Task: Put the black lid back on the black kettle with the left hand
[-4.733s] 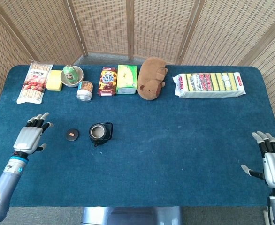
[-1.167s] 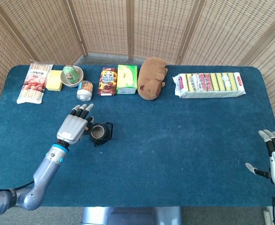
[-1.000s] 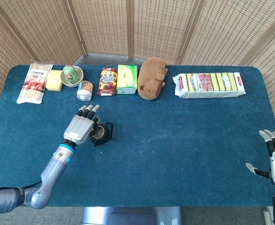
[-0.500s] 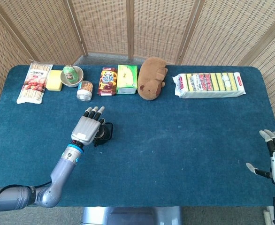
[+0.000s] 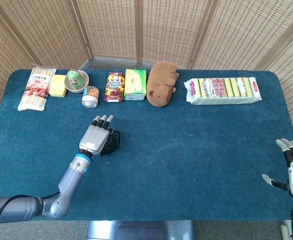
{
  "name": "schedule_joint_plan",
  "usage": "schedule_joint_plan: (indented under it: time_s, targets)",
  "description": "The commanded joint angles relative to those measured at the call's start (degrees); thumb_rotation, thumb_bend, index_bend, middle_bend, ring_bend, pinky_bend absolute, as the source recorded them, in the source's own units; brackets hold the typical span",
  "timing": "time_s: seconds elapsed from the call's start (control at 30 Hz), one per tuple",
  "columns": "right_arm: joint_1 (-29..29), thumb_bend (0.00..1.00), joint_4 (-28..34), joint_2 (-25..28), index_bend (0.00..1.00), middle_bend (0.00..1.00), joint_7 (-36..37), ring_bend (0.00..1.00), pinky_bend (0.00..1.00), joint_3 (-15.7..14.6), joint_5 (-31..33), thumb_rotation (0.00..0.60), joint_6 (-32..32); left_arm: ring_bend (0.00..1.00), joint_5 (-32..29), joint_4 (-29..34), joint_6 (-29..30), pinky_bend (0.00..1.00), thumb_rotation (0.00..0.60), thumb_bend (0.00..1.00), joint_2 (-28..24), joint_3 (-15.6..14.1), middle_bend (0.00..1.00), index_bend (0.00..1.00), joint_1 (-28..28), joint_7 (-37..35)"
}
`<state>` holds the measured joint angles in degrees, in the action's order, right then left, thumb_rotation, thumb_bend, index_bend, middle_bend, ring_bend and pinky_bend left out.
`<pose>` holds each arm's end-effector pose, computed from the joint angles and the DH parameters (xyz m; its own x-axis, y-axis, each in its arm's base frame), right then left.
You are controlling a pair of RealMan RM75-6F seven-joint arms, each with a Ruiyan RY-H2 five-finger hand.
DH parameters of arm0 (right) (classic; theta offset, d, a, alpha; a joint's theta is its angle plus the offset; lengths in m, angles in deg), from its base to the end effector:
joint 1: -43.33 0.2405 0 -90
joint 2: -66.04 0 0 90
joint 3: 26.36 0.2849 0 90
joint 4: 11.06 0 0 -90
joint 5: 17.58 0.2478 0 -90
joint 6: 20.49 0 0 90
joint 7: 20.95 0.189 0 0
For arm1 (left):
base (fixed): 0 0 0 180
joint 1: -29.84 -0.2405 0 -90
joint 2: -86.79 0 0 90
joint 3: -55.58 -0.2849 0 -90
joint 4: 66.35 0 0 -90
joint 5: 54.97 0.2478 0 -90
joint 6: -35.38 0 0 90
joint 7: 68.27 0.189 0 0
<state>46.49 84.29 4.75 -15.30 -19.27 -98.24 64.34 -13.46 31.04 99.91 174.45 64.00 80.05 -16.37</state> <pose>-0.3584 -0.2373 0.1682 0.2880 0.0645 0.9554 -0.9550 0.0931 0.2816 -0.1200 0.3974 -0.0667 0.6920 0.2160 0.6889 0.7138 -0.3478 -0.6079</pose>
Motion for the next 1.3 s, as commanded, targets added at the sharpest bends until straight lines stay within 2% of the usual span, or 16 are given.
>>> schedule_joint_plan:
  time_s: [0.03,0.37,0.6,0.93,1.17,1.3]
  targets:
    - [0.0,0.12,0.0,0.0,0.1,0.09,-0.1,0.07,0.0,0.0,0.0,0.6,0.0,0.0,-0.2,-0.3,0.3,0.08,0.6,0.3,0.3,-0.3,0.0,0.36,0.1,0.2]
    - [0.0,0.12,0.0,-0.2,0.1,0.09,-0.4,0.07,0.0,-0.1,0.1,0.6,-0.1,0.0,-1.0,0.0,0.4,0.08,0.6,0.28,-0.3,-0.3,0.0,0.35,0.2,-1.0]
    - [0.0,0.12,0.1,-0.1,0.1,0.09,-0.4,0.07,0.0,-0.1,0.2,0.6,-0.1,0.0,-2.6,1.5,0.9,0.08,0.6,0.22,-1.5,-0.4,0.0,0.23,0.5,-0.3]
    - [0.0,0.12,0.2,-0.1,0.1,0.09,-0.4,0.07,0.0,0.0,0.2,0.6,-0.1,0.0,-5.2,4.3,3.8,0.08,0.6,0.21,-2.2,0.0,0.0,0.21,1.2,2.0]
    - [0.0,0.12,0.1,-0.1,0.1,0.09,-0.4,0.07,0.0,-0.1,0.2,0.6,-0.2,0.0,-3.3,9.7,6.0,0.08,0.6,0.22,-6.5,0.5,0.0,0.2,0.5,1.0]
    - [0.0,0.12,0.2,-0.2,0.1,0.09,-0.7,0.07,0.0,-0.2,0.0,0.6,-0.1,0.0,-1.8,13.7,7.1,0.08,0.6,0.19,-10.7,0.7,0.0,0.17,-0.6,-0.6]
